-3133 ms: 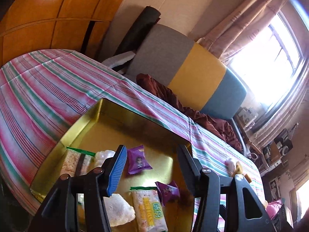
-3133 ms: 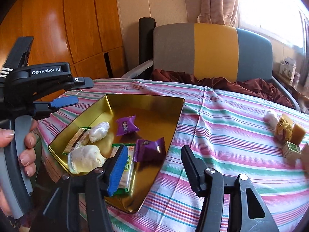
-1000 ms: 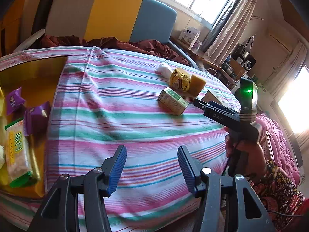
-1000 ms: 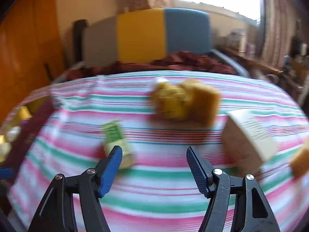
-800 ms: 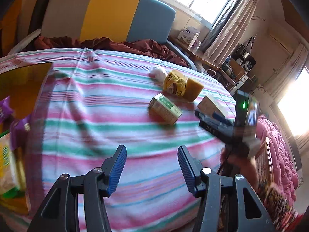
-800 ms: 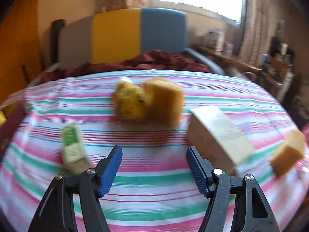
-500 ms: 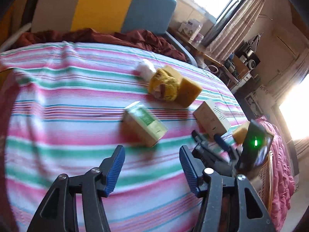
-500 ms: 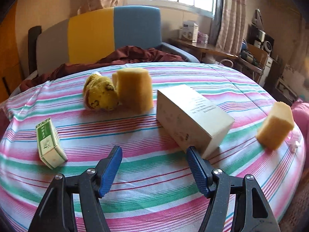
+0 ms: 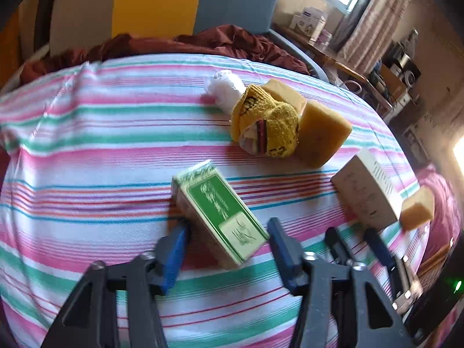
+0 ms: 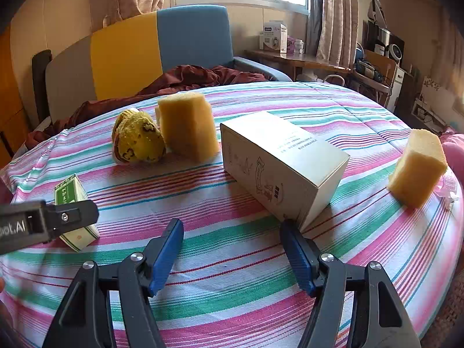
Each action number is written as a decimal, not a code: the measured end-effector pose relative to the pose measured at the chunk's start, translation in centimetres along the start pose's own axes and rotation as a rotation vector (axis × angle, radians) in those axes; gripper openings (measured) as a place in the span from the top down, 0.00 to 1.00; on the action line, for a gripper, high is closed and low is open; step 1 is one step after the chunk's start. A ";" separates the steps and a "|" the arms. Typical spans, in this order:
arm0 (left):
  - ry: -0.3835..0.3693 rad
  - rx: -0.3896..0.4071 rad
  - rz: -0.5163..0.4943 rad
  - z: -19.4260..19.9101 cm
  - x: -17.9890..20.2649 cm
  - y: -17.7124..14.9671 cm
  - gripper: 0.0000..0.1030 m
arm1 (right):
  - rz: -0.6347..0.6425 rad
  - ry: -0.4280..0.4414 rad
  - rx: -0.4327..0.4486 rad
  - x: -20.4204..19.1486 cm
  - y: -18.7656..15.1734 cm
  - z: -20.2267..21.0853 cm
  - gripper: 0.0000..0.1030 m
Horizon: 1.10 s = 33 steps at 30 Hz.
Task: Organize objects
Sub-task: 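Grasp the yellow knitted bundle with the right tool while the left tool holds the box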
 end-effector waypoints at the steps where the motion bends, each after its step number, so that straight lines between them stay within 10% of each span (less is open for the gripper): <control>1: 0.008 0.007 -0.014 0.1 -0.3 -0.1 0.63 | 0.001 -0.001 0.000 0.0 0.0 0.0 0.32; 9: 0.057 0.105 -0.192 1.6 -3.9 -0.8 0.70 | 0.002 0.021 0.025 -0.2 0.1 0.6 0.33; 22: -0.004 0.177 -0.138 2.4 -5.3 -0.8 0.71 | 0.195 0.204 0.053 -8.7 5.2 -0.4 0.39; 33: -0.015 0.176 -0.120 2.1 -5.7 -1.1 0.70 | 0.195 0.178 -0.046 -11.4 7.7 -7.7 0.51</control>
Point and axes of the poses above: each gripper's, at about its wrist camera, not at the fingertips, and z roughly against the way its jaws point, x to its right, y to its top, the point moved 9 cm from there along -z, roughly the way its jaws point, and after that the axes turned 2 degrees about x, right-handed, at the moved point
